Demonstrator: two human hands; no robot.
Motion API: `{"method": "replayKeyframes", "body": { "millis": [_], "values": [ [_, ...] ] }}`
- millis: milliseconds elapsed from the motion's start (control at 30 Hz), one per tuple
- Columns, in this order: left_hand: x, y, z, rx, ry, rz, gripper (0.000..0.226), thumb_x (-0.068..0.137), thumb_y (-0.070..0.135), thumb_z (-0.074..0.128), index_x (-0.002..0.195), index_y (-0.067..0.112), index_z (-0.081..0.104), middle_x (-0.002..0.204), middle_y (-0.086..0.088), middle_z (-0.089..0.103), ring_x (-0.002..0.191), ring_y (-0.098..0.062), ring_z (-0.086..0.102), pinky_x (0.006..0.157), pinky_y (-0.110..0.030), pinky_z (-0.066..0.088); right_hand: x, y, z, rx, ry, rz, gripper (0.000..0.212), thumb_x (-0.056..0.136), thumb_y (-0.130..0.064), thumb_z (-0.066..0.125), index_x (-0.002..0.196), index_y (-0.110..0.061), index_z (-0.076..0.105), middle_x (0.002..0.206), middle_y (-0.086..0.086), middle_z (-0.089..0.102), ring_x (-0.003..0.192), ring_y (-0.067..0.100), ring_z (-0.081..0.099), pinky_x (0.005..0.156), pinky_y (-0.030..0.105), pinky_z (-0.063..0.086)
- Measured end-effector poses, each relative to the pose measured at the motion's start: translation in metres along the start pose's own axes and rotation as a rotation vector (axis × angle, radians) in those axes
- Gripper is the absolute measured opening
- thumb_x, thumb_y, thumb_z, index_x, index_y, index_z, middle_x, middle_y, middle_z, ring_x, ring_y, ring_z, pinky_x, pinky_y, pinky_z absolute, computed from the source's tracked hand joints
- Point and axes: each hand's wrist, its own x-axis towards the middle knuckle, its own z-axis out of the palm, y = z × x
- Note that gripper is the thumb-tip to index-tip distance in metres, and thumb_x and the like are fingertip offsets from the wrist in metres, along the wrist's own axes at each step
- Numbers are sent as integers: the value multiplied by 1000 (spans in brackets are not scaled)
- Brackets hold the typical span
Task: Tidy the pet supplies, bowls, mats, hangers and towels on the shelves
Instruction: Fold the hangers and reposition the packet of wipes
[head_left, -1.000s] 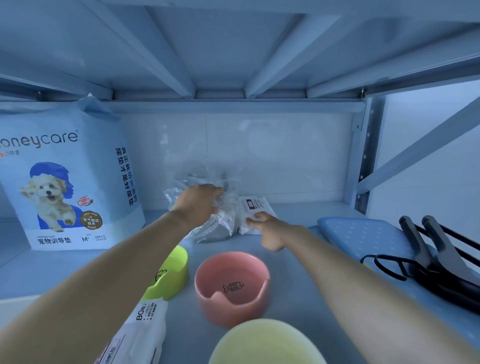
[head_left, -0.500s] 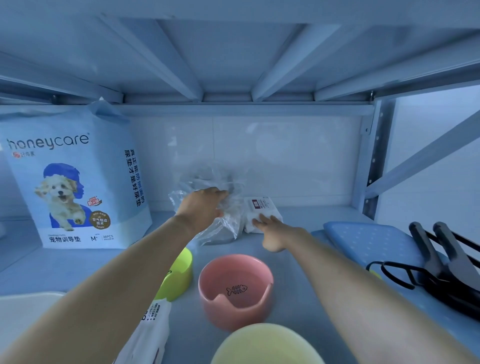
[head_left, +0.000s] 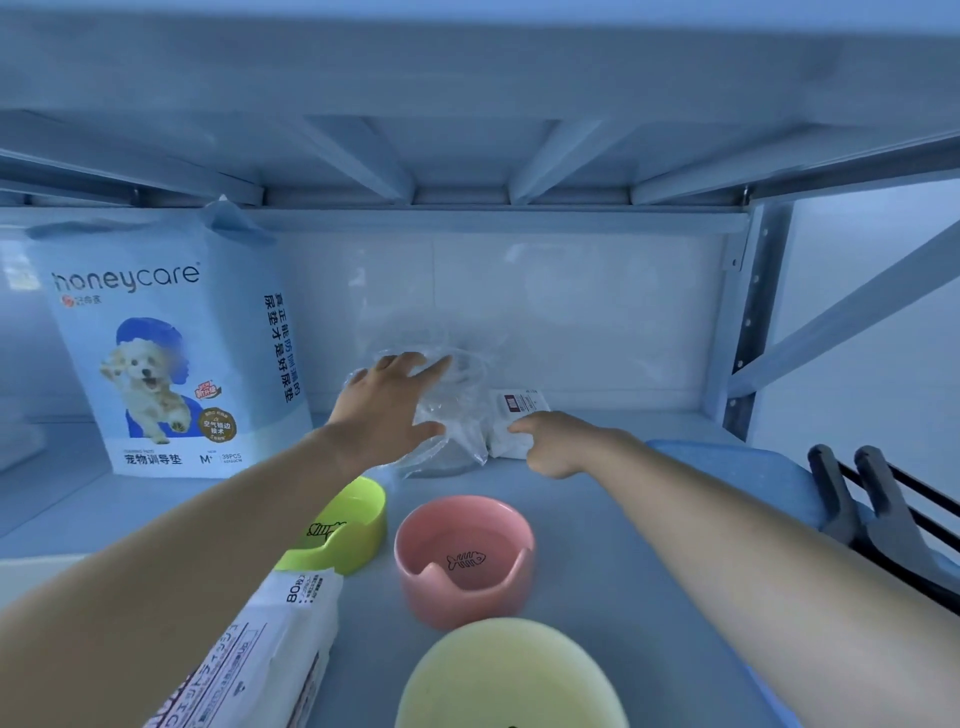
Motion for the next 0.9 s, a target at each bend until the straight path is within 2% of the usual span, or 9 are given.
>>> {"method": "replayKeyframes", "body": {
  "millis": [133,200,300,400,533,600,767,833,900],
  "values": [
    [-24,-5,-20,-136,-14,-13,64,83,53,58,140,40,32,139,10,39,127,-15,39,98,-40,43,-24,-13,-18,-39,58,-121,50,91,-19,44,140,-27,37,148,2,34,127,21,42,98,27,38],
    [-40,-10,-27,-181,-42,-34,54,82,52,59,132,42,42,135,13,44,122,-12,44,96,-38,45,-38,-20,-25,-54,102,-197,43,92,-25,48,135,-25,45,143,0,42,124,19,45,96,25,36],
    [-63,-17,-35,-207,-77,-48,42,81,52,59,121,43,52,128,14,50,117,-10,49,96,-36,44,-64,-30,-28,-11,146,-275,35,91,-27,51,126,-25,55,131,-5,53,114,16,53,85,20,38],
    [-83,-16,-47,-224,-126,-37,35,80,54,60,113,45,56,119,16,55,111,-8,52,93,-34,45,-93,-38,-23,37,149,-328,30,90,-28,54,119,-27,60,118,-4,62,101,17,60,85,27,48],
    [-108,-5,-59,-280,-124,-9,24,79,51,61,102,47,61,104,22,59,97,-1,55,82,-25,47,-130,-46,-10,84,140,-365,25,89,-30,58,113,-31,64,114,-12,63,100,5,57,81,19,42],
    [-121,0,-64,-301,-141,5,21,79,47,62,100,46,62,99,24,59,92,0,55,80,-25,47,-145,-52,-2,109,140,-354,21,88,-33,58,108,-34,65,110,-15,64,99,3,58,81,19,43],
    [-163,-12,-76,-276,-204,12,19,79,50,61,98,47,62,96,20,57,91,-6,55,84,-29,48,-178,-82,16,235,143,-360,17,87,-27,62,101,-32,69,99,-21,67,83,-16,56,69,0,39],
    [-183,-22,-84,-295,-222,6,19,79,49,63,98,46,63,102,19,60,95,-7,58,86,-31,48,-190,-101,24,272,140,-382,17,88,-25,61,102,-27,70,98,-23,65,87,-10,58,76,5,43],
    [-203,-33,-91,-322,-246,-3,19,79,46,64,98,45,63,103,20,61,93,-7,58,86,-31,48,-203,-122,33,252,159,-395,18,87,-28,62,103,-29,69,101,-19,65,93,1,60,85,17,46]
  ]
}}
